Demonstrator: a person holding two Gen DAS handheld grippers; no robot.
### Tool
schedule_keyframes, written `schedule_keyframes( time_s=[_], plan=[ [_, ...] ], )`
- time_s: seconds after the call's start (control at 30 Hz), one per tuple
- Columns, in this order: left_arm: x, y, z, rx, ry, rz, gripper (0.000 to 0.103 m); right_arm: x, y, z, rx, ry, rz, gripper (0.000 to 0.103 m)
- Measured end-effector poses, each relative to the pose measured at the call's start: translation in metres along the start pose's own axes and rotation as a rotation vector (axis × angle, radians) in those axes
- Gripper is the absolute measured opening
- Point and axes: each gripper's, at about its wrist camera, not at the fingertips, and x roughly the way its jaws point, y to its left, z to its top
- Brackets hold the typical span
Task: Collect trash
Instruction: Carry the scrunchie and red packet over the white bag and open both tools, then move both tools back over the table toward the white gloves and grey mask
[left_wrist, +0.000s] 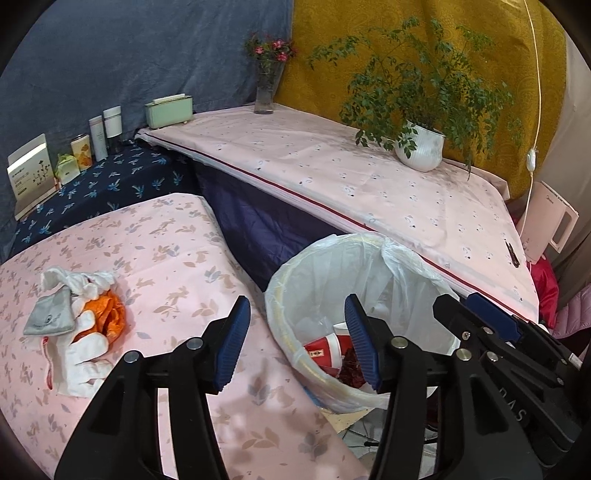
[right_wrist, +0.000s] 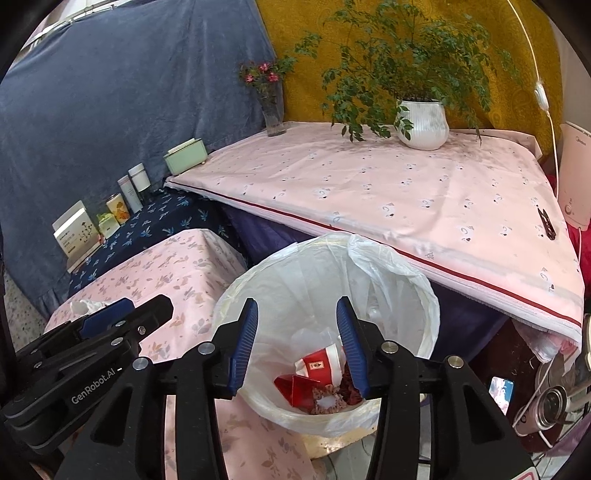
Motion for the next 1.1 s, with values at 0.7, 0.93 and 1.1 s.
schedule_keyframes(
  time_s=[0.7,0.93,1.1],
  plan=[
    [-0.037,0.079,-0.025,-0.108,-0.017,0.173,0.056,-0.007,0.079,-0.017,-0.128,0.022,0.089,0.049],
    [-0.046,0.11,-0.035,-0.158,-0.02,0.214,0.063,-0.008,0.106,-0.024,-0.167,0.03,0.114,0.054],
    [-0.052,0.131,-0.044,-0.192,-0.018,0.247,0.068,-0.006,0.126,-0.03,-0.201,0.042,0.128,0.056]
  ],
)
